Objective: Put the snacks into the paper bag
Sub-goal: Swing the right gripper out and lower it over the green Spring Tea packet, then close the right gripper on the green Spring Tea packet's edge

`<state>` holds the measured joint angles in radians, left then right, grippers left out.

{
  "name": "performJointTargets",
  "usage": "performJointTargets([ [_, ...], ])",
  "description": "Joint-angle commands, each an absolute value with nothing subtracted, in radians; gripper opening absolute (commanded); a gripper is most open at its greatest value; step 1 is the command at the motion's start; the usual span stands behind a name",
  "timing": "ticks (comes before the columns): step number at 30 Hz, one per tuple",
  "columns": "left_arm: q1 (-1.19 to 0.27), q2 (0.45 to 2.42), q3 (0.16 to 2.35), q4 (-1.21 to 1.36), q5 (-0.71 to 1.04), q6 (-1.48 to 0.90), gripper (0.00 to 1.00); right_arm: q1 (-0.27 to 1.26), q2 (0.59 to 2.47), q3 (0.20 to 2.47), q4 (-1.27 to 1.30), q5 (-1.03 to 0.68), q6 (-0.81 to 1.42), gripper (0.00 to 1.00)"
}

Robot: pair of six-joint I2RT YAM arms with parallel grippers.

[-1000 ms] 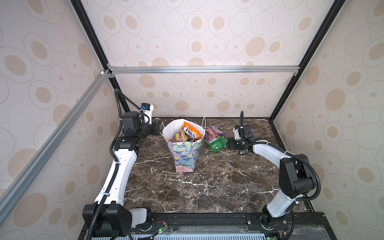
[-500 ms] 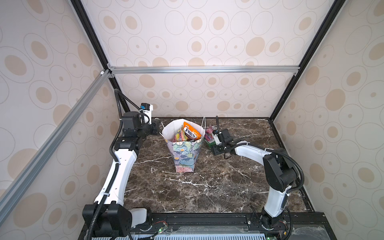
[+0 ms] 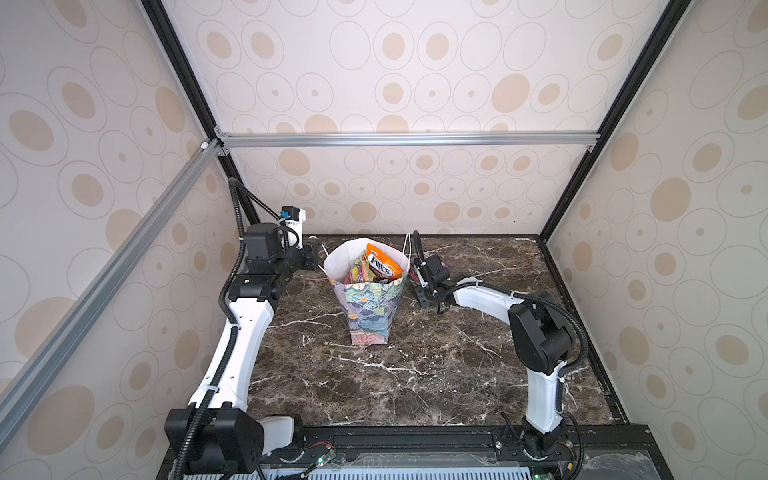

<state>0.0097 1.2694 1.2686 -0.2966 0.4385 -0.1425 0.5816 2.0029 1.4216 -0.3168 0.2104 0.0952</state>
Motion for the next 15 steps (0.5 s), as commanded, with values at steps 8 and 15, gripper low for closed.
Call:
performJointTargets([
  [8, 0.011, 1.235, 1.328, -0.255, 0.424, -0.127, 0.00, 0.610, 2.098, 1.513, -0.403, 0.296, 0.119, 0.56],
  [15, 0.011, 1.236, 1.328, -0.256, 0.423, -0.126, 0.00, 0.610, 2.135, 1.542, -0.418, 0.327, 0.145, 0.45],
])
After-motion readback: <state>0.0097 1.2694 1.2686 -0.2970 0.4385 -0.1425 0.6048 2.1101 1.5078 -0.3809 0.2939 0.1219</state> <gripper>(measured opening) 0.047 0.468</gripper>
